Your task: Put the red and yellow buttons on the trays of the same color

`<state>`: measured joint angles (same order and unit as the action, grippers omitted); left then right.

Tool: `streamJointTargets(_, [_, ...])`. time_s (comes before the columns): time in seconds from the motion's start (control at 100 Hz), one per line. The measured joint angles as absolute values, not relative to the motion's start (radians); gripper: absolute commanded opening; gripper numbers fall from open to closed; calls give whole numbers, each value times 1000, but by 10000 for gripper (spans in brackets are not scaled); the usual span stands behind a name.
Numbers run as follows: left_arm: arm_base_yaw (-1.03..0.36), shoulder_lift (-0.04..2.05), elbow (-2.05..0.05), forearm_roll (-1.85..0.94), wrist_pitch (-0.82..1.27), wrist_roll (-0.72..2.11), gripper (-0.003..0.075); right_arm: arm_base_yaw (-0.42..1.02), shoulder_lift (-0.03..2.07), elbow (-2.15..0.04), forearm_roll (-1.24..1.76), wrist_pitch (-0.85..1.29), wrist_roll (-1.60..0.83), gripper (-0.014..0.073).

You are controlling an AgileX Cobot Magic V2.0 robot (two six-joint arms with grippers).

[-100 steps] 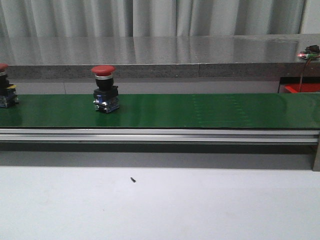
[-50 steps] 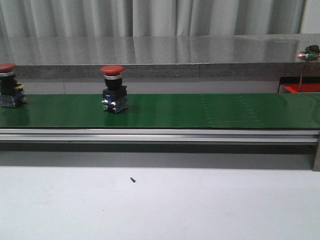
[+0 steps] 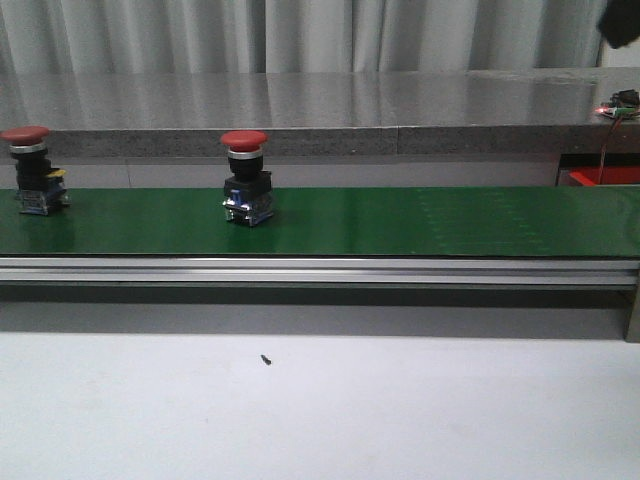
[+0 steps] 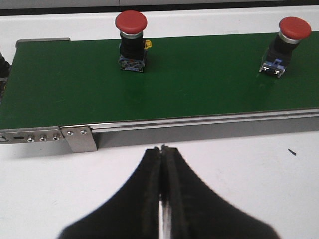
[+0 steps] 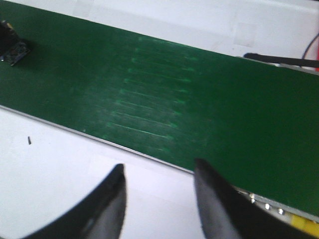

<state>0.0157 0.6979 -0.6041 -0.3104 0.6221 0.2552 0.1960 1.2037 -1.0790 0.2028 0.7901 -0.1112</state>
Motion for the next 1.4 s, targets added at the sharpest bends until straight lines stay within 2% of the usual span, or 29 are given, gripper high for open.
streamJointTargets(0.09, [16, 698, -604, -310, 622, 255, -19, 235, 1268, -1157, 201, 824, -116, 640])
streamJointTargets(0.34, [15, 698, -604, -310, 622, 255, -20, 318, 1459, -1398, 199, 937, -170, 633])
streamJointTargets(0.6, [15, 698, -604, -310, 622, 255, -20, 381, 1680, -1653, 197, 1070, -354, 633])
streamJointTargets(0.82, [15, 698, -604, -310, 622, 255, -20, 416, 1842, -1816, 195, 1114, -410, 633])
streamJointTargets(1.4, [15, 697, -604, -310, 622, 255, -20, 515, 2044, -1931, 195, 1142, -417, 633])
